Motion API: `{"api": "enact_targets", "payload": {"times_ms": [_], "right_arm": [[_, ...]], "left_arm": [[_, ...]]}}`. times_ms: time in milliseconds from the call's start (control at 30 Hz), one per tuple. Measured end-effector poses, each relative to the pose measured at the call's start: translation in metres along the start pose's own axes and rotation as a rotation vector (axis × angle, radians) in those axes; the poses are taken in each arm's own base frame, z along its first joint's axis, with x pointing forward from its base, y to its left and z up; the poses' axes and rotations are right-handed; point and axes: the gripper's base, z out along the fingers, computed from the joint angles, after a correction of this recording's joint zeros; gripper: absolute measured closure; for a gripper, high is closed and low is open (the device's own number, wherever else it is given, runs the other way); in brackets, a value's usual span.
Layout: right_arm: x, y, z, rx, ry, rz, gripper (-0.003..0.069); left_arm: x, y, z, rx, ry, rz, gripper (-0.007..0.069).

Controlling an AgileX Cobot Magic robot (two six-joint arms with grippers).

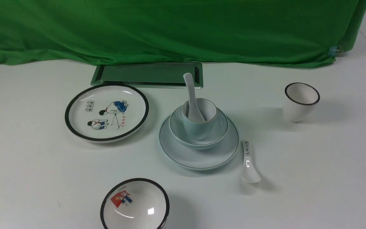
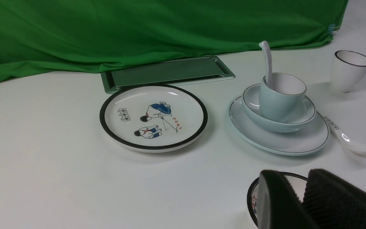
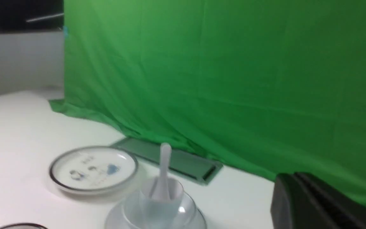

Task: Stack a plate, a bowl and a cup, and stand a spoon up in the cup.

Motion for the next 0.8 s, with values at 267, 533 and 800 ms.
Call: {"api": "enact_targets", "payload": {"times_ms": [267,533,800], "right_arm": [[0.080,-0.011,-0.012,0.321,0.090,0.097,0.0652],[0.116,-0.013,-0.026,0.503,0.120,0.087,0.0652],[0.131,-0.013,-0.031,0.531,0.280,0.135,0.0652]], "left_arm": [[0.000,0.000,0.000,0.000,0.000,0.000,0.0522],[0.000,0.000,0.000,0.000,0.000,0.000,0.0513],[0.000,0.000,0.000,0.000,0.000,-0.002,0.0506]]}}
